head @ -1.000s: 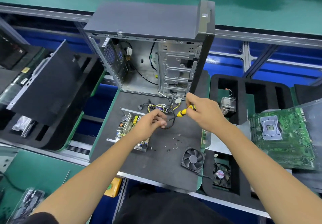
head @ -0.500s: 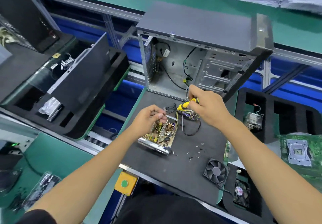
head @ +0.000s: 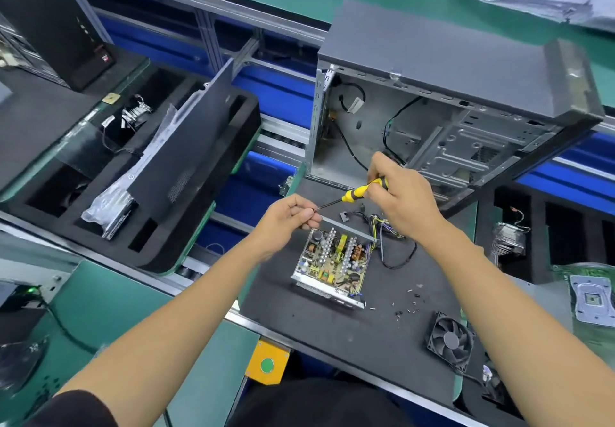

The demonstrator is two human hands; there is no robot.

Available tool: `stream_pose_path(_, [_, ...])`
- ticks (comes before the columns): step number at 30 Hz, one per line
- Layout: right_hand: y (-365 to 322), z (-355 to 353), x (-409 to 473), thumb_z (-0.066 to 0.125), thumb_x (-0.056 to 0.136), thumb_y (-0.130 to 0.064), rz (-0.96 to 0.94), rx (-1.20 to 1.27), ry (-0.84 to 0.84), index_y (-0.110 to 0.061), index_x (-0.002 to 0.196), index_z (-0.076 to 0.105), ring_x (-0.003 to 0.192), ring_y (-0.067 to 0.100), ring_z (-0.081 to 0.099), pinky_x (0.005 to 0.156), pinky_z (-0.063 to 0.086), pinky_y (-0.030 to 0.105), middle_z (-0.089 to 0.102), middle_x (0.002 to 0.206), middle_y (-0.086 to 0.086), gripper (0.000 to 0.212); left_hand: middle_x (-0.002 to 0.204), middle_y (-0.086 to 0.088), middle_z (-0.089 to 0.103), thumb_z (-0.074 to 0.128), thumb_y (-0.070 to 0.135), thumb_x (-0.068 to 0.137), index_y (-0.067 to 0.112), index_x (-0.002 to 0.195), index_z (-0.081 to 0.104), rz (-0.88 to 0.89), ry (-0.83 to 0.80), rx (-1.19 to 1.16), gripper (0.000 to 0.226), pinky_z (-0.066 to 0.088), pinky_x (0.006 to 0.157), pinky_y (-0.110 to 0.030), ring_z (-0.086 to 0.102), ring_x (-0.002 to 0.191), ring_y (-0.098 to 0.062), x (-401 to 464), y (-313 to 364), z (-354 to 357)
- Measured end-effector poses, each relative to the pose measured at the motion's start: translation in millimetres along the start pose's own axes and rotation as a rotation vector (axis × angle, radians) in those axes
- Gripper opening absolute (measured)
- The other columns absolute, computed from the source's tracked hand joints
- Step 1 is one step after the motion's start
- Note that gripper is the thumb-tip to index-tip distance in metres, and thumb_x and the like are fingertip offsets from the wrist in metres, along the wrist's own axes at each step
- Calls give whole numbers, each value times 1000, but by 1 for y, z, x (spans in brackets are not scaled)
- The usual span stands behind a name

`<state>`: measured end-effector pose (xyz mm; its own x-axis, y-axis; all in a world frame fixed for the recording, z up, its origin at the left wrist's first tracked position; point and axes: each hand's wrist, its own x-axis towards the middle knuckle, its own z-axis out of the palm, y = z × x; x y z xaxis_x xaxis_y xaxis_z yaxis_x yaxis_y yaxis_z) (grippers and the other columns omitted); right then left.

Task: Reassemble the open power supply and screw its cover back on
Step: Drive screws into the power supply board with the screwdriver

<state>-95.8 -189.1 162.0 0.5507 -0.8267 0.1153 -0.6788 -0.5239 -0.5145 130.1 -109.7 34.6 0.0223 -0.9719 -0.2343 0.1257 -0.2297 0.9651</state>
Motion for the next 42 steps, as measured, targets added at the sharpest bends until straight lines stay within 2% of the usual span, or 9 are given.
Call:
stream_pose_path(5, [-11,12,7,49,81,-30,8,-15,-4,-29,83,37,55,18,42,53,33,34,41,53,-3,11,90,-4,78,53,3,104,8,105,66,-38,-20,-48,14,56,72,-20,71,80,-11,8,-5,-12])
stream_pose_path(11, [-21,18,17,49,83,-31,-93,-221,-52,-29,84,34,53,23,45,52,36,32,41,53,-5,14,90,-4,79,56,4,103,13,101,67,-22,-60,16,15,55,74,-20,72,81,-11,17,-12,-22])
stream_pose_path(16, [-24,24,24,48,83,-33,-98,-289,-84,-27,83,34,55,26,47,51,26,27,41,52,-4,15,104,-1,79,58,6,103,23,103,69,8,-91,66,20,52,81,-20,72,102,-13,23,-19,-29])
stream_pose_path(21, [-17,31,24,50,81,-32,-61,-323,-118,-27,83,34,53,25,44,50,30,30,40,52,-3,17,120,8,75,54,10,106,34,127,63,16,-132,95,33,53,94,-23,66,119,-10,25,-27,-42])
stream_pose_path(25, [-11,43,23,48,81,-35,-78,-388,-169,-30,82,30,52,24,44,47,21,26,38,50,-3,18,111,5,75,65,15,100,33,116,65,-30,-48,236,24,51,95,-21,67,106,-9,24,-46,-47])
stream_pose_path(29, [-11,56,27,43,80,-37,-105,-441,-218,-31,81,27,51,25,41,46,16,26,32,50,-5,17,104,3,75,78,14,90,19,107,65,-56,-11,277,23,45,79,-10,67,95,-4,17,-67,-43])
stream_pose_path(33, [-10,67,31,44,81,-35,-128,-506,-258,-27,81,27,51,29,40,46,14,28,32,52,-3,19,101,10,76,84,17,84,19,101,60,-12,30,351,30,42,73,-9,66,96,-1,16,-78,-37])
stream_pose_path(37, [-13,74,31,51,80,-28,-139,-543,-304,-25,80,29,46,28,33,47,7,25,16,52,-7,23,99,12,74,85,17,83,20,100,56,33,85,390,34,38,74,-4,64,96,4,17,-86,-28])
stream_pose_path(42, [-17,81,33,58,83,-26,-142,-606,-365,-25,81,24,48,27,32,49,2,26,16,56,-9,33,98,17,73,84,26,83,35,99,50,54,129,382,39,40,79,-8,65,102,-2,16,-95,-22])
